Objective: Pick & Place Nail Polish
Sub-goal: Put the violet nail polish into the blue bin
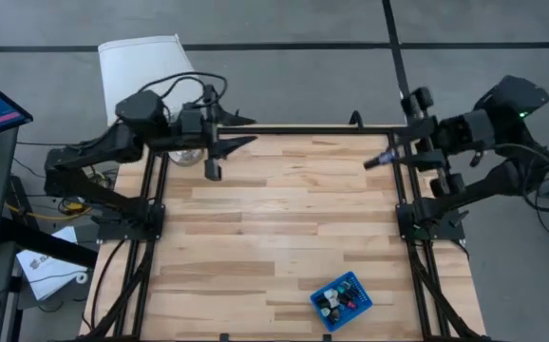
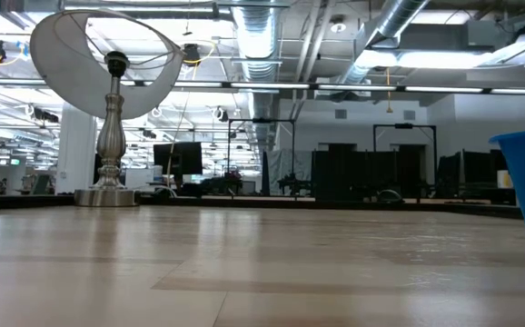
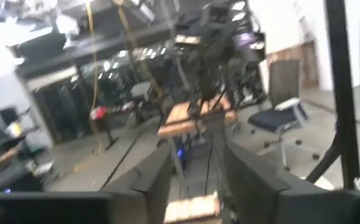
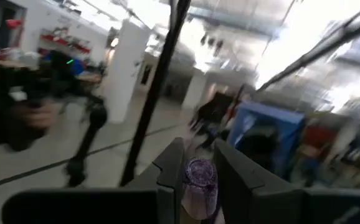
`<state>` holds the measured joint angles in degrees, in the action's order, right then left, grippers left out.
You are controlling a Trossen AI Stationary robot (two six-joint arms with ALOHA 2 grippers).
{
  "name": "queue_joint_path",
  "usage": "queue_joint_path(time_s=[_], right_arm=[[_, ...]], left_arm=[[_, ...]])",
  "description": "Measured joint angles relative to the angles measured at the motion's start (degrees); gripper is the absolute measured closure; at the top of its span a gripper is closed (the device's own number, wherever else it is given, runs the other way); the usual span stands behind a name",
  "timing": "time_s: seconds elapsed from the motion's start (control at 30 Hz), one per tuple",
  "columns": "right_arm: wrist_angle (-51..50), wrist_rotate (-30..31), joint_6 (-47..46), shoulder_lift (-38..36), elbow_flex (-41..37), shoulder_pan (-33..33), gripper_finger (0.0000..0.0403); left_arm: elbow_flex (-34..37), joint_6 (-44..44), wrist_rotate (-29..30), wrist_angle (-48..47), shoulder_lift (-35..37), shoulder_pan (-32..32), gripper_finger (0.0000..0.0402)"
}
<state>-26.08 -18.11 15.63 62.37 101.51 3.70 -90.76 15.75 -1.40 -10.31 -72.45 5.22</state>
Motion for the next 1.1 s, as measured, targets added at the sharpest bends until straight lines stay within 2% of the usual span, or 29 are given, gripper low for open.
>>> queue_joint_path(time_s=[0.13,0.27,0.4,0.53,0.7,0.93,1.1], right_arm=[[-8.4,0.0,-4.3,0.3,0.0,1.8,0.0346],[-13.6,0.1,-7.6,1.4,-2.5,2.7,0.0347],[-14.7,0.2,-9.1,1.3,-7.4,2.7,0.0347],[-12.6,0.1,-10.6,-0.8,-14.4,2.7,0.0347],[-1.5,-1.7,-15.6,-5.7,-28.0,2.7,0.0347],[22.4,-2.8,-26.9,-11.6,-51.2,6.5,0.0348],[34.6,2.4,-38.0,-11.8,-64.6,13.2,0.0348]], left_arm=[[0.0,-0.2,6.6,-7.7,2.2,-1.5,0.0324],[0.5,-0.2,8.1,-13.2,3.3,-3.7,0.0389],[6.0,-1.5,11.6,-12.6,6.6,-6.6,0.0397],[15.2,-2.8,15.4,-7.9,11.7,-9.3,0.0401],[29.0,-4.5,17.7,1.5,20.2,-11.2,0.0401],[45.2,-8.1,18.0,9.4,31.0,-11.3,0.0401],[52.1,-13.2,18.0,11.0,37.2,-11.3,0.0401]])
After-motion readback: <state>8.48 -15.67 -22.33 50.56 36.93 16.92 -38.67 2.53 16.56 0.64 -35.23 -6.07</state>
